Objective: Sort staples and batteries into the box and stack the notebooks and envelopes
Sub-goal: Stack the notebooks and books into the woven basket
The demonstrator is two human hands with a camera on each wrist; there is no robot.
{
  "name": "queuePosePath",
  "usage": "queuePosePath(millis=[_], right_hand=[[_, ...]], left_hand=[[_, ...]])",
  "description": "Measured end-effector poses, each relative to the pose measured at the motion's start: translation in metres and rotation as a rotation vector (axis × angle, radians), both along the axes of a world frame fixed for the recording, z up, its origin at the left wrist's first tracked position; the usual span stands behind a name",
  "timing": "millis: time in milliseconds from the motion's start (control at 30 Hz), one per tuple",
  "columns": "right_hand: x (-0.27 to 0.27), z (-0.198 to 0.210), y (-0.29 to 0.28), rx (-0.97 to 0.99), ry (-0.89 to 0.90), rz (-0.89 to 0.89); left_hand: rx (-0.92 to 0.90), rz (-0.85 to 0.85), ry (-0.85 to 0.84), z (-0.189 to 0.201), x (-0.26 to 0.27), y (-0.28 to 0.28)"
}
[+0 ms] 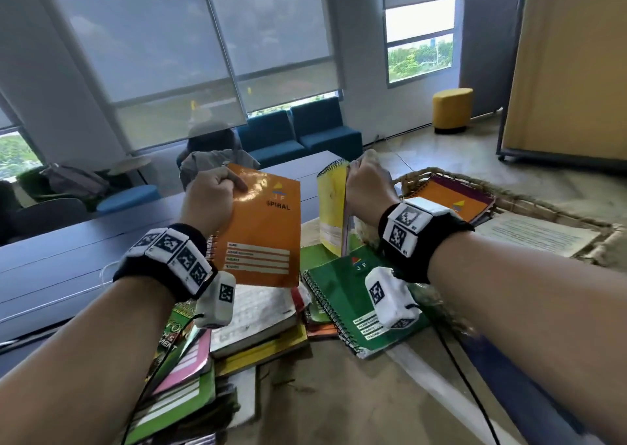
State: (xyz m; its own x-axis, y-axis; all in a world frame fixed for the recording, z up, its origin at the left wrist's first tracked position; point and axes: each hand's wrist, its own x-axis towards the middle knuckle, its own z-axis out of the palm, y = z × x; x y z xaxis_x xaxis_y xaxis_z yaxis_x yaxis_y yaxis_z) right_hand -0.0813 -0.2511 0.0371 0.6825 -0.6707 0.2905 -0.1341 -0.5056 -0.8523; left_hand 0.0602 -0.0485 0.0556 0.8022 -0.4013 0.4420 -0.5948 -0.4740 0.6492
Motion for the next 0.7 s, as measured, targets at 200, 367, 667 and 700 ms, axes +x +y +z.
queuePosePath(millis=[200, 367, 667, 700], right_hand=[[-0.029, 0.014, 0.030, -0.143, -0.265, 0.184], [-0.050, 0.024, 0.060, -0.284, -0.305, 0.560], [-0.052, 0.056, 0.021, -0.400, -0.377, 0.359], [-0.052, 0.064, 0.006, -0.350, -0.359, 0.234]], left_hand=[[0.091, -0.108, 0.183, 0.024, -0.051, -0.033], [-0.037, -0.245, 0.441, 0.044, -0.074, -0.043], [-0.140, -0.333, 0.228, 0.072, -0.076, -0.027], [-0.149, -0.353, 0.207, 0.074, -0.077, -0.028]])
